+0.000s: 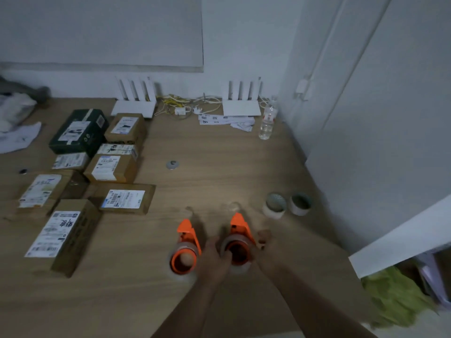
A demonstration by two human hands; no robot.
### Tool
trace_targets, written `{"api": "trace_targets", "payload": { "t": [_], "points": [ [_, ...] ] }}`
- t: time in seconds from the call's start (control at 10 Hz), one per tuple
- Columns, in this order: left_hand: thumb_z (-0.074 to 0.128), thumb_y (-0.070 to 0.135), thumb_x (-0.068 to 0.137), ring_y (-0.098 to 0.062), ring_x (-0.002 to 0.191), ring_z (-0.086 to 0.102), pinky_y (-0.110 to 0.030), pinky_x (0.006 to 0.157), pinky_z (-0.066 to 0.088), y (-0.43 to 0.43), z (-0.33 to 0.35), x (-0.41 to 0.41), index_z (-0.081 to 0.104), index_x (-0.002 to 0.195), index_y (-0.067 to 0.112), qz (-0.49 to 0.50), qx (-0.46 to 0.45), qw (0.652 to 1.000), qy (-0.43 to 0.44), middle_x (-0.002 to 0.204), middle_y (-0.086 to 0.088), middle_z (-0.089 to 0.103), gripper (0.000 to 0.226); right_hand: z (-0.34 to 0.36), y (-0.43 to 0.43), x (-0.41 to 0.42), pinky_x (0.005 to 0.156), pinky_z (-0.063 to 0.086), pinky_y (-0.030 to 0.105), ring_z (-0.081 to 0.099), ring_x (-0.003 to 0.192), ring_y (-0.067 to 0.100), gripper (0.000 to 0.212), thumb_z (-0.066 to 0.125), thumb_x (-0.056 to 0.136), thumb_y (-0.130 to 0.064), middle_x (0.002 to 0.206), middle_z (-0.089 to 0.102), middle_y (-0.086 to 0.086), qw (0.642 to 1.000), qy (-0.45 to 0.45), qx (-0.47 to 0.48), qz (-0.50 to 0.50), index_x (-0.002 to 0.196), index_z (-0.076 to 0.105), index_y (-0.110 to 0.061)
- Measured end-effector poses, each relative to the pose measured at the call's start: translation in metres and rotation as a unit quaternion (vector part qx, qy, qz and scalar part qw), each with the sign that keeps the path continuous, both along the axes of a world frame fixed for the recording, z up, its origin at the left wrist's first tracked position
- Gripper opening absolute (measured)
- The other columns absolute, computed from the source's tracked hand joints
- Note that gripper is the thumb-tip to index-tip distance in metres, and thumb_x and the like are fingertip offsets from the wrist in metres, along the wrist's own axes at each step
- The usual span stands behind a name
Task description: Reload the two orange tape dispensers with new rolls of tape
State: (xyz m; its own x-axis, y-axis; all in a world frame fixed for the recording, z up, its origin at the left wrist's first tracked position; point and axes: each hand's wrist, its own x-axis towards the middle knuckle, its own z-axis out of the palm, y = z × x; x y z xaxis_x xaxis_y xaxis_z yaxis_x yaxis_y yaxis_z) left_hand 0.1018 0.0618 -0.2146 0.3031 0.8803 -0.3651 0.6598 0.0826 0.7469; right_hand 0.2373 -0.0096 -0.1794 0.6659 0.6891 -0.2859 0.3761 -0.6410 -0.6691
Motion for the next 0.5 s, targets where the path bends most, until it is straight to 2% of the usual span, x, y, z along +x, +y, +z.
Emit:
{"api": "trace_targets", "payload": {
  "t": [0.1, 0.2, 0.3, 0.4, 0.5],
  "points": [
    [0.064, 0.018, 0.083, -0.027, 0.111, 0.064, -0.035, 0.094, 0.048, -0.018, 0.015, 0.0, 0.057, 0.123, 0.015, 0.047, 0.016, 0.998, -0.035, 0.117, -0.008, 0.069, 0.041, 0.017, -0.018, 0.004, 0.081, 0.047, 0.034, 0.066, 0.097, 0.029, 0.018, 0.07, 0.083, -0.025, 0.095, 0.069, 0.009, 0.999, 0.005, 0.041, 0.022, 0.097, 0.061, -0.019],
    [0.067, 0.013, 0.082, -0.026, 0.103, 0.064, -0.033, 0.092, 0.049, -0.039, 0.031, 0.001, 0.059, 0.122, 0.014, 0.09, 0.032, 0.992, -0.087, 0.112, -0.01, 0.068, 0.041, 0.03, -0.037, 0.008, 0.083, 0.05, 0.035, 0.067, 0.101, 0.03, 0.034, 0.069, 0.083, -0.025, 0.109, 0.071, 0.011, 0.997, -0.015, 0.065, 0.048, 0.112, 0.061, -0.01],
    [0.067, 0.007, 0.083, -0.019, 0.095, 0.059, -0.026, 0.086, 0.043, -0.055, 0.045, -0.001, 0.058, 0.123, 0.009, 0.097, 0.031, 0.986, -0.13, 0.11, -0.012, 0.063, 0.041, 0.048, -0.052, 0.009, 0.081, 0.048, 0.031, 0.066, 0.101, 0.025, 0.031, 0.069, 0.083, -0.017, 0.105, 0.07, 0.01, 0.992, -0.004, 0.111, 0.065, 0.111, 0.062, -0.008],
    [0.067, 0.006, 0.083, -0.021, 0.095, 0.059, -0.026, 0.086, 0.042, -0.074, 0.061, -0.006, 0.058, 0.118, 0.014, 0.107, 0.057, 0.98, -0.161, 0.112, -0.014, 0.064, 0.038, 0.067, -0.069, 0.009, 0.081, 0.047, 0.029, 0.066, 0.099, 0.024, 0.031, 0.069, 0.081, -0.014, 0.093, 0.064, 0.002, 0.984, -0.006, 0.157, 0.083, 0.11, 0.063, -0.007],
    [0.066, 0.01, 0.084, -0.018, 0.093, 0.058, -0.025, 0.085, 0.041, -0.089, 0.078, -0.01, 0.058, 0.12, 0.012, 0.116, 0.071, 0.976, -0.171, 0.114, -0.015, 0.065, 0.038, 0.083, -0.079, 0.004, 0.083, 0.044, 0.026, 0.065, 0.102, 0.023, 0.028, 0.069, 0.081, -0.011, 0.093, 0.058, -0.004, 0.979, 0.001, 0.185, 0.089, 0.109, 0.066, -0.005]
  ]
}}
